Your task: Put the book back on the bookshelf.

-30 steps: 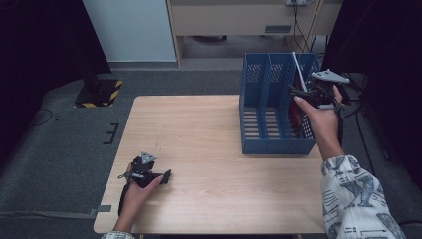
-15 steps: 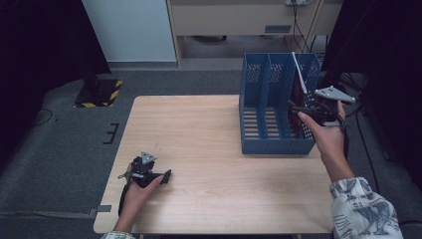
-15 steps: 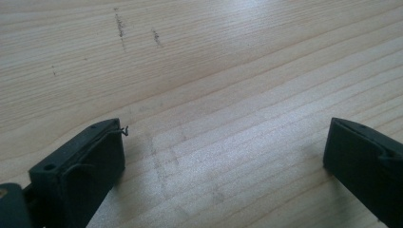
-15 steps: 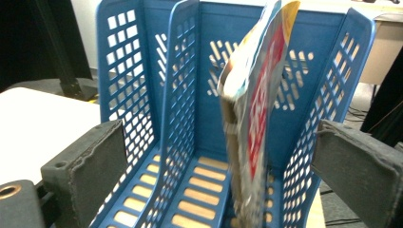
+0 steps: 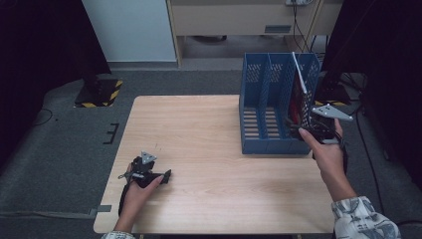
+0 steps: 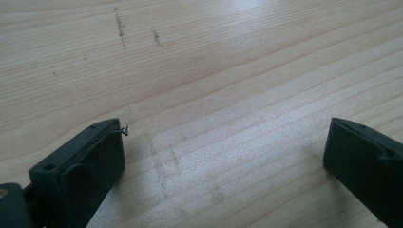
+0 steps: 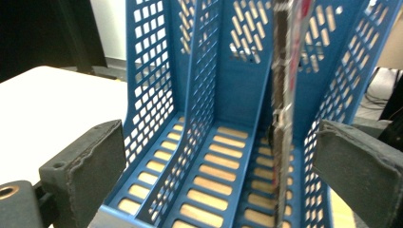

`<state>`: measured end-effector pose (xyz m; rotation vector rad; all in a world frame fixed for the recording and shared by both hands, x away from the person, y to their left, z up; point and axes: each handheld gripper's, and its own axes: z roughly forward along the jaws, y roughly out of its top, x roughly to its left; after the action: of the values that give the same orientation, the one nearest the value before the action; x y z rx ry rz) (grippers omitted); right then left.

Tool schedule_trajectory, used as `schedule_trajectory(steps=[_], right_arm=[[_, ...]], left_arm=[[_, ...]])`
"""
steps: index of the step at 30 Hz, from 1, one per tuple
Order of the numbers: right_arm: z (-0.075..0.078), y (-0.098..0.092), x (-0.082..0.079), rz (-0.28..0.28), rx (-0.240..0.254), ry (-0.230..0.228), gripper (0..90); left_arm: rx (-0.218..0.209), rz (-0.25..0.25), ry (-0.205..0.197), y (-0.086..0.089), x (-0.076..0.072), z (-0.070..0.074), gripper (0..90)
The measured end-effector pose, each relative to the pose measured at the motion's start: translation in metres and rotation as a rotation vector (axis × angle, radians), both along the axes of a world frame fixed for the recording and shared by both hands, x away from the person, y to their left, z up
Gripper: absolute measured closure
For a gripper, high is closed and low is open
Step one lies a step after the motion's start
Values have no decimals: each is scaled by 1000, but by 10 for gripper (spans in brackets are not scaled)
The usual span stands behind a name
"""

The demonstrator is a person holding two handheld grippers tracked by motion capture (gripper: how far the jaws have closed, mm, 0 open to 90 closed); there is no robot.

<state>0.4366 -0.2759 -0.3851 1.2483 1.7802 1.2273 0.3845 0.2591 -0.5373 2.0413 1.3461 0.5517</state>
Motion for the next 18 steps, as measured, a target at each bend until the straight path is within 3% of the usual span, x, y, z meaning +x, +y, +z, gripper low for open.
schedule_trajectory(steps=[18], right_arm=[[-31,11,-27,57,17,46,52]], left_arm=[[0,1,0,0,0,0,0]])
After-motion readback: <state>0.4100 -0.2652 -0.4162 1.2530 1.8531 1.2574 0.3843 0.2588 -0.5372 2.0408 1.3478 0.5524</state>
